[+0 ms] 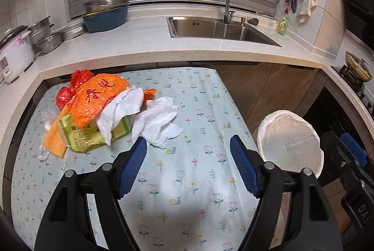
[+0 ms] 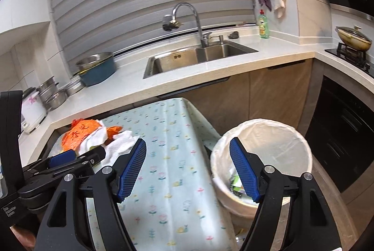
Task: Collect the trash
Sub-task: 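Move both tools back over the white paper towels on the table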
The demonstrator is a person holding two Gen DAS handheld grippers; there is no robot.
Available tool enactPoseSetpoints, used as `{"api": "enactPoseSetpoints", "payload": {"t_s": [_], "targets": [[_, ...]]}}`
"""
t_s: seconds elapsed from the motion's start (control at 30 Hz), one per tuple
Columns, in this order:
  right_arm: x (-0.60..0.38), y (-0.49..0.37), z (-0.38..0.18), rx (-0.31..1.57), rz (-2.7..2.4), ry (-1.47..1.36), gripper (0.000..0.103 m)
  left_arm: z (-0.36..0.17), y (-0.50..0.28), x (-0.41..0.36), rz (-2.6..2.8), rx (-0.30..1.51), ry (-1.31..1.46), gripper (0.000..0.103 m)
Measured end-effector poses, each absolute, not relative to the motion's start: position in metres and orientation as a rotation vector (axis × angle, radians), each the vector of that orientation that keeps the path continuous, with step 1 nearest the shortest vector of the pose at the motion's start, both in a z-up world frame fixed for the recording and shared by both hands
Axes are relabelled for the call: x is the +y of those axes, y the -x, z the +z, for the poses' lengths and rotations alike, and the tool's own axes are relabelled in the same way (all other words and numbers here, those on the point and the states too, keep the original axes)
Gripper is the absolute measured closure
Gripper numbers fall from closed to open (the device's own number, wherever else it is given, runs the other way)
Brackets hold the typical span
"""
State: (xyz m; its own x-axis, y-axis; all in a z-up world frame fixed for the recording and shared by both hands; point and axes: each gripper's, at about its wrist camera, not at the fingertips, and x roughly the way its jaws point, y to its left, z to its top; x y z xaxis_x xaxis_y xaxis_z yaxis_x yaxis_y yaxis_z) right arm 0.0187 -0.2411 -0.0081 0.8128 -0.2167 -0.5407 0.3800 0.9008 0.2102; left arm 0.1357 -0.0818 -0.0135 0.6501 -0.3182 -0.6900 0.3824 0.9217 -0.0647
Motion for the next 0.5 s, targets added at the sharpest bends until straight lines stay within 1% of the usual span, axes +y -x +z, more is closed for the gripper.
{"api": "enactPoseSetpoints", "payload": {"t_s": [0.27, 0.4, 0.5], "targets": [[-0.197, -0.036, -0.006, 0.549, -0.256, -0.286, 0.032, -0.015, -0.143, -0.036, -0.332, 0.768, -0.064, 0.033], [-0.178, -0.043, -0.007, 0.557, -0.227, -0.279, 0.032, -0.016, -0.144, -0.014, -0.298, 0.758, -0.061, 0.026], [-0.166, -0.048, -0.009, 0.565, -0.209, -0.275, 0.032, -0.017, -0.146, 0.002, -0.273, 0.754, -0.064, 0.024]]}}
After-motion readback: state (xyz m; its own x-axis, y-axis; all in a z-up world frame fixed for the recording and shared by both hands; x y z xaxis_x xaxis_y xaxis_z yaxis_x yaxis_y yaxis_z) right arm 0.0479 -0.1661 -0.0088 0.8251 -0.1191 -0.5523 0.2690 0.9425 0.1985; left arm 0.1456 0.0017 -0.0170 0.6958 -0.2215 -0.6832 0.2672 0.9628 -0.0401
